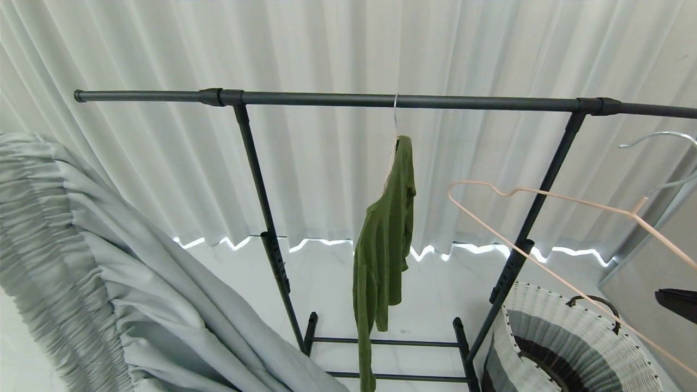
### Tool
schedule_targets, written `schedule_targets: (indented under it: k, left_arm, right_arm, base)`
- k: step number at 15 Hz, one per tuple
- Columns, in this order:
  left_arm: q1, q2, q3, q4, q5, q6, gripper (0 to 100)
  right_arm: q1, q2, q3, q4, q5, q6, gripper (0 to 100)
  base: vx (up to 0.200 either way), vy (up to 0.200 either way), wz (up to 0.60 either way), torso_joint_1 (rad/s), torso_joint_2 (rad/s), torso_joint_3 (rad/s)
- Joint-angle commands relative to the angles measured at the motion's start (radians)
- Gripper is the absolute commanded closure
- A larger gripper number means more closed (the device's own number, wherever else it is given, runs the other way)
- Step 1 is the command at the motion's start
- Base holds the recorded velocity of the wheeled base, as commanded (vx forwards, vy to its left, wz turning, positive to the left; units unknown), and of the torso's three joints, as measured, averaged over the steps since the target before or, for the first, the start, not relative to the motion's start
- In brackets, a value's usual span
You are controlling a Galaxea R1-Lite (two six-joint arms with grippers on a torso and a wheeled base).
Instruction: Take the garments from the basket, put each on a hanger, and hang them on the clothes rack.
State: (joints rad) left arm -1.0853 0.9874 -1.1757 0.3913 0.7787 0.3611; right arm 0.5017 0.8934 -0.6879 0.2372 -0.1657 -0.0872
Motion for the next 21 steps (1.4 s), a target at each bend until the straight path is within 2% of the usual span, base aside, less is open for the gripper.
schedule_targets:
  k: [1, 3, 7, 9, 13, 15, 16, 17, 18, 21]
  left_arm:
    - [-0.001, 0.002, 0.004, 0.000, 0.001, -0.001, 100]
    - [-0.001, 0.000, 0.013, 0.000, 0.001, -0.001, 100]
    - [0.005, 0.037, 0.025, 0.000, 0.001, 0.001, 100]
    - [0.097, 0.109, 0.011, -0.005, -0.003, -0.007, 100]
    - [0.277, 0.270, -0.019, -0.129, -0.003, -0.019, 100]
    - [0.295, 0.327, -0.053, -0.134, -0.003, -0.077, 100]
    - [0.295, 0.362, -0.078, -0.134, -0.003, -0.131, 100]
    - [0.295, 0.364, -0.079, -0.134, -0.003, -0.136, 100]
    - [0.295, 0.412, -0.120, -0.134, -0.001, -0.197, 100]
    - [0.300, 0.458, -0.154, -0.135, -0.001, -0.240, 100]
  right_arm:
    - [0.009, 0.004, -0.002, 0.001, 0.000, 0.000, 100]
    - [0.037, 0.004, -0.007, 0.001, 0.000, 0.000, 100]
    - [0.166, 0.027, -0.045, 0.001, -0.003, 0.000, 100]
    - [0.232, 0.047, -0.070, 0.001, -0.005, 0.000, 100]
    - [0.377, 0.101, -0.124, 0.001, -0.005, 0.001, 100]
    - [0.446, 0.130, -0.139, 0.001, -0.005, 0.006, 100]
    - [0.486, 0.144, -0.144, 0.001, -0.005, 0.009, 100]
    - [0.489, 0.145, -0.144, 0.001, -0.005, 0.009, 100]
    - [0.558, 0.167, -0.145, -0.004, -0.005, 0.009, 100]
    - [0.580, 0.191, -0.162, -0.007, -0.003, 0.018, 100]
  base:
    - [0.000, 0.000, 0.00, 0.000, 0.00, 0.000]
    - [0.000, 0.000, 0.00, 0.000, 0.00, 0.000]
    - [0.000, 0.000, 0.00, 0.000, 0.00, 0.000]
    - [0.000, 0.000, 0.00, 0.000, 0.00, 0.000]
    - [0.000, 0.000, 0.00, 0.000, 0.00, 0.000]
    - [0.000, 0.000, 0.00, 0.000, 0.00, 0.000]
    - [0.000, 0.000, 0.00, 0.000, 0.00, 0.000]
    - [0.000, 0.000, 0.00, 0.000, 0.00, 0.000]
    - [0.000, 0.000, 0.00, 0.000, 0.00, 0.000]
    - [0.000, 0.000, 0.00, 0.000, 0.00, 0.000]
